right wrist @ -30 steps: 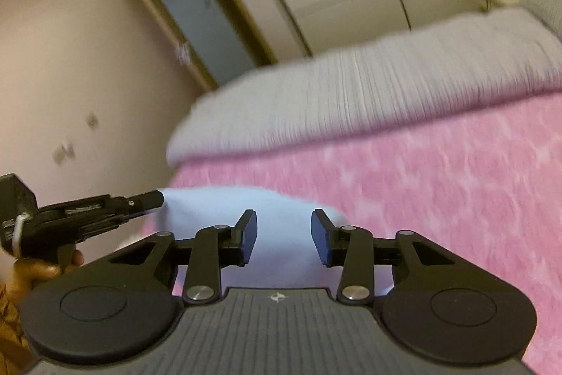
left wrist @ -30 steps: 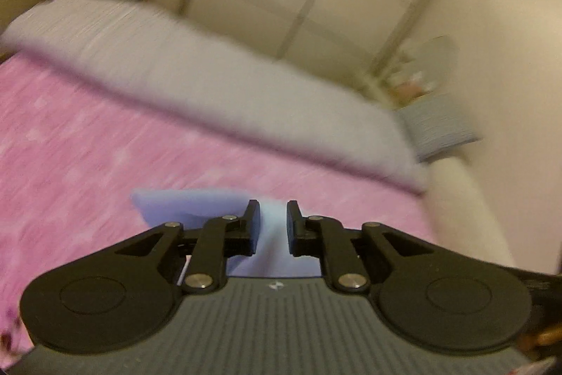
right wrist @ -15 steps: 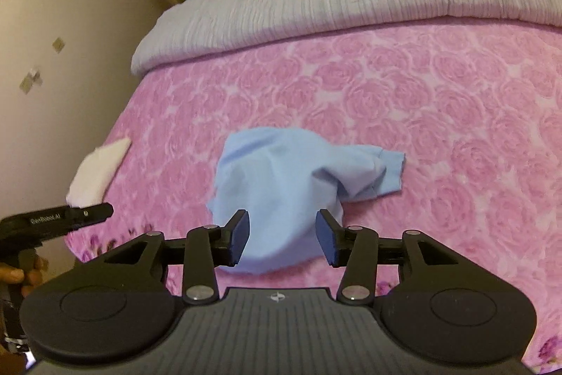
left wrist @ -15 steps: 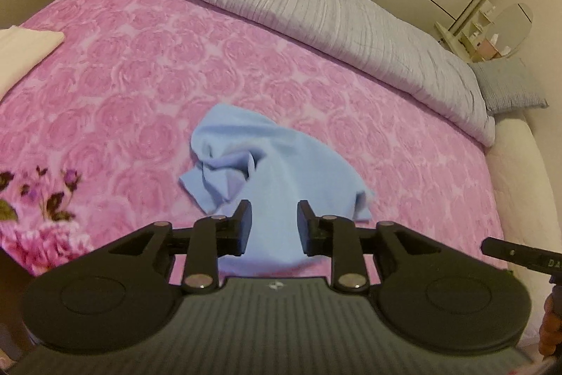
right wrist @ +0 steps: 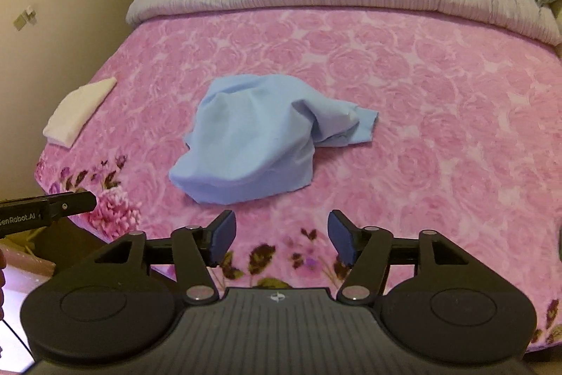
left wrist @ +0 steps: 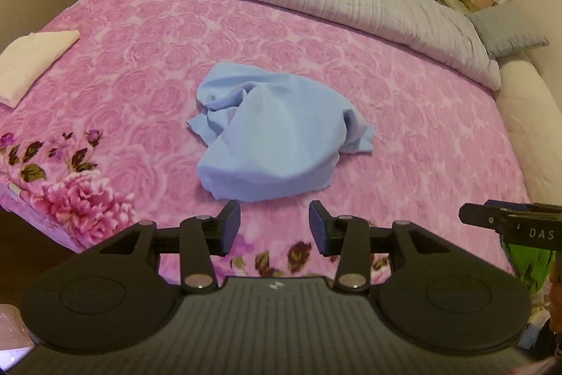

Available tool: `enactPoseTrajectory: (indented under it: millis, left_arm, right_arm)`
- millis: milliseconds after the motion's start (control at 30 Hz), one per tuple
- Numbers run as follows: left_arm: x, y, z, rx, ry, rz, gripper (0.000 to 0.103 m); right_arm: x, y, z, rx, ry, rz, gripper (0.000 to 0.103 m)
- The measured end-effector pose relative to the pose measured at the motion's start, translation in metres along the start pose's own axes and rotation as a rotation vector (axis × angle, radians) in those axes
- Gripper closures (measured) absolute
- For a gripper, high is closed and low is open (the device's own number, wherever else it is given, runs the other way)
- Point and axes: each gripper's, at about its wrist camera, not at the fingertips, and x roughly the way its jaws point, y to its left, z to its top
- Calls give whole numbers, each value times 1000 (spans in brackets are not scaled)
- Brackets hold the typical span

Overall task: Fold clothes
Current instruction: 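Open both grippers and drop the crumpled sweatshirt on the bed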

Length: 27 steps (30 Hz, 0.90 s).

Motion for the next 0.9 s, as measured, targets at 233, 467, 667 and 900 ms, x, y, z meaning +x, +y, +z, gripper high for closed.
enactPoseTrajectory:
  millis: [233, 467, 667, 900]
  left_arm:
    - [-23, -14, -22, 42, -16, 34, 61]
    - [-39, -14, -36, 49, -29, 69, 56]
    - [-45, -9, -48, 54, -27, 109, 51]
    - [-48, -1, -50, 46, -27, 104, 50]
  right_arm:
    - [-15, 10, -25, -9, -8, -13, 36]
    - [-23, 21, -38, -30, -9, -6, 33]
    - [-22, 29, -46, -42, 1, -14, 32]
    - [-21, 35, -51, -51, 8, -18, 31]
